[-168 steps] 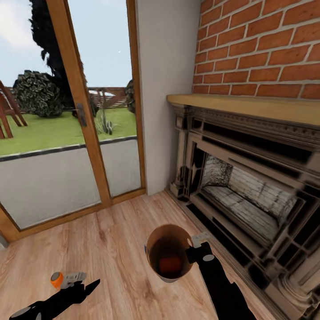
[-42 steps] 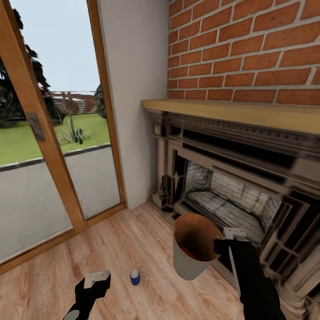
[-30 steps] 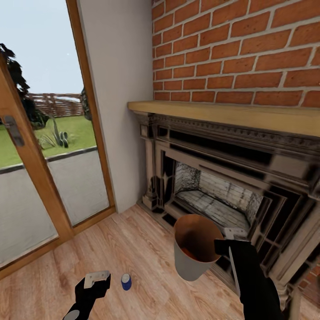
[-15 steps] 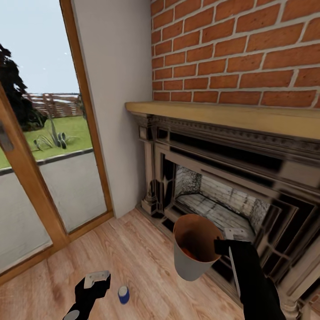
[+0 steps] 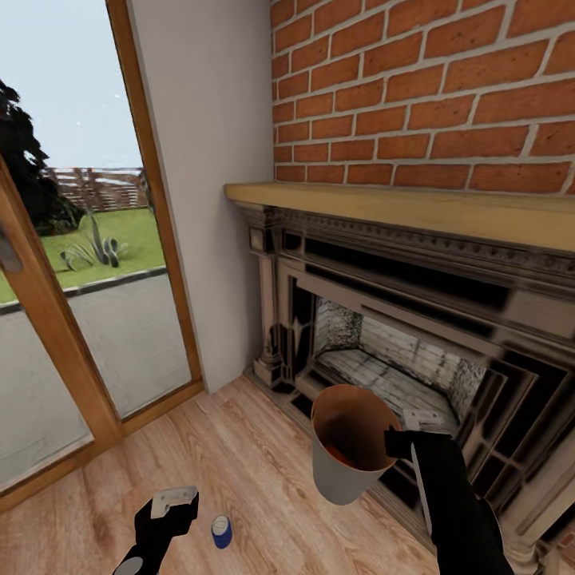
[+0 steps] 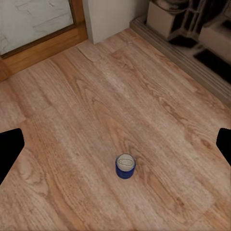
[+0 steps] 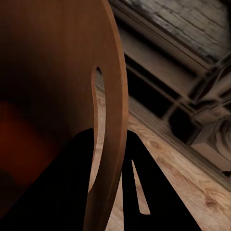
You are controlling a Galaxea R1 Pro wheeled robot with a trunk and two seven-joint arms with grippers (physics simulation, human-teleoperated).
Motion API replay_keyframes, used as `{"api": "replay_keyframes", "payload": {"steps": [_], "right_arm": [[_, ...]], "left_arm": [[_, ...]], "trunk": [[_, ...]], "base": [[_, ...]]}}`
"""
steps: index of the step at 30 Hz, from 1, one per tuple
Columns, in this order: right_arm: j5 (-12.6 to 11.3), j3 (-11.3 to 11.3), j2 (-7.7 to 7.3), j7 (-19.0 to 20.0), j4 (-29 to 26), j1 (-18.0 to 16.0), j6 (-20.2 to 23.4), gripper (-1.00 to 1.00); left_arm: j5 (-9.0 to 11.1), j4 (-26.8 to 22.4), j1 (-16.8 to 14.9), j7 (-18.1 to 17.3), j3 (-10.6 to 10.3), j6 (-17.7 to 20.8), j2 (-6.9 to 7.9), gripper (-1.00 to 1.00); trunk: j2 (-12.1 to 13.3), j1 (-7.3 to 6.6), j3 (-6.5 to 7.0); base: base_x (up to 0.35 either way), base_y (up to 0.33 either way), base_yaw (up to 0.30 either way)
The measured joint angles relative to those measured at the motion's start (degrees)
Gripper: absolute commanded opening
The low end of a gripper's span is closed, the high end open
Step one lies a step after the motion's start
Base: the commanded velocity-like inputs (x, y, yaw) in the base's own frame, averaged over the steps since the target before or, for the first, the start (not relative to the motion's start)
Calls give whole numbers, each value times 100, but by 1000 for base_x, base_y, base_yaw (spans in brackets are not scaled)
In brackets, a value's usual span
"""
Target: Put the three can of soda from the living room inside the tash can in the kitchen.
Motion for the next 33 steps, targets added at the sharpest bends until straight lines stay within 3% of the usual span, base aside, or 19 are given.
{"api": "replay_keyframes", "payload": {"steps": [7,11,30,33], "right_arm": [[91,-3,-1,-3,0,0,-5,-100],[-43,1,0,1,0,0,2,-100],[-3,7,0,7,0,0,-10,-100],[8,8,0,8,0,0,-10,-100]], "left_arm": [[0,-1,0,0,-4,0,0,100],[0,0,0,0,-4,0,2,100],[0,-6,0,0,-4,9,3,100],[0,-3,0,0,-4,13,1,100]], "trunk": [[0,0,0],[0,0,0],[0,0,0],[119,-65,53]], "base": [[0,-90,0],[0,-5,0],[0,0,0],[0,0,0]]}}
